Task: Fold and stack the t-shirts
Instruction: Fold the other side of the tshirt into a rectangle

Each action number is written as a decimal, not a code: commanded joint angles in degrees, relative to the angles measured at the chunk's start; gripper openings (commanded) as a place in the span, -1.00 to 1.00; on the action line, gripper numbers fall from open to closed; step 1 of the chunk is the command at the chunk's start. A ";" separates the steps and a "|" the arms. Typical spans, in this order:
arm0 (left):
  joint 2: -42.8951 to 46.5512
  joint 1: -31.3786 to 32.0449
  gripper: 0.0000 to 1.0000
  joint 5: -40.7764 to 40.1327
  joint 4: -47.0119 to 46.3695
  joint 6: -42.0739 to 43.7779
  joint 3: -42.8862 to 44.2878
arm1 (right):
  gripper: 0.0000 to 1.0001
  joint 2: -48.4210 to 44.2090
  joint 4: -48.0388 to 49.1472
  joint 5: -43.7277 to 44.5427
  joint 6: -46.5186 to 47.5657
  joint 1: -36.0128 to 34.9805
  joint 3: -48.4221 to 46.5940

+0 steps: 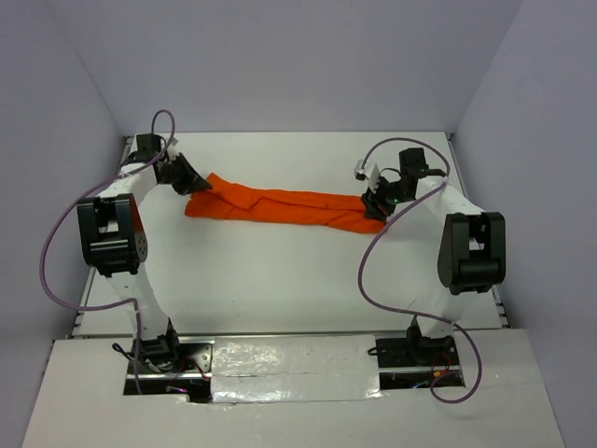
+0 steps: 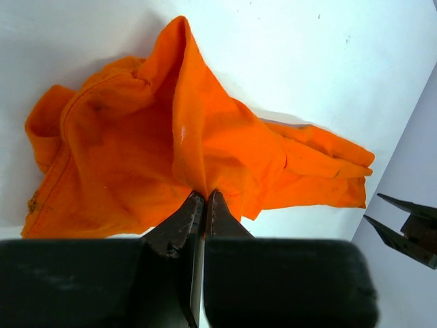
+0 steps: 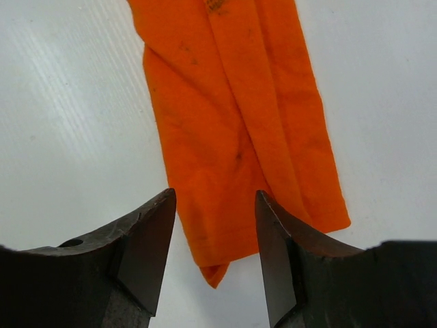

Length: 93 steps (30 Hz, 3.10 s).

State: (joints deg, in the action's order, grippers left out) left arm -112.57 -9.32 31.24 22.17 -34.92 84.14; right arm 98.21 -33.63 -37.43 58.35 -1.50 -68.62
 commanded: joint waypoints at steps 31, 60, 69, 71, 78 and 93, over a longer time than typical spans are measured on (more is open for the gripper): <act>4.55 -1.14 -0.03 -6.82 1.73 5.12 -5.30 | 0.29 4.09 0.49 4.56 3.61 -0.44 -5.73; 34.34 -4.12 0.37 -8.39 -0.38 3.19 -28.15 | 0.34 10.77 3.56 9.56 11.71 -4.13 -9.43; 41.90 -5.09 0.37 -7.78 0.59 1.70 -33.07 | 0.26 13.58 9.27 13.70 9.86 -4.83 -9.43; 42.61 -5.35 0.37 -7.69 0.94 1.61 -34.04 | 0.23 14.28 9.81 14.40 9.42 -4.83 -9.60; 45.16 -6.06 0.37 -7.25 1.47 1.26 -35.97 | 0.15 15.78 12.44 15.80 6.08 -4.92 -11.44; 46.04 -6.32 0.37 -6.37 1.56 0.73 -36.59 | -0.09 19.55 13.85 19.67 0.64 -4.74 -16.80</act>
State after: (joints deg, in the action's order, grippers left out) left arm -67.99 -15.25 23.31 24.08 -33.43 48.12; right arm 115.96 -23.03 -19.84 61.87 -5.98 -81.73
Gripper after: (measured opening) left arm 0.686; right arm 0.453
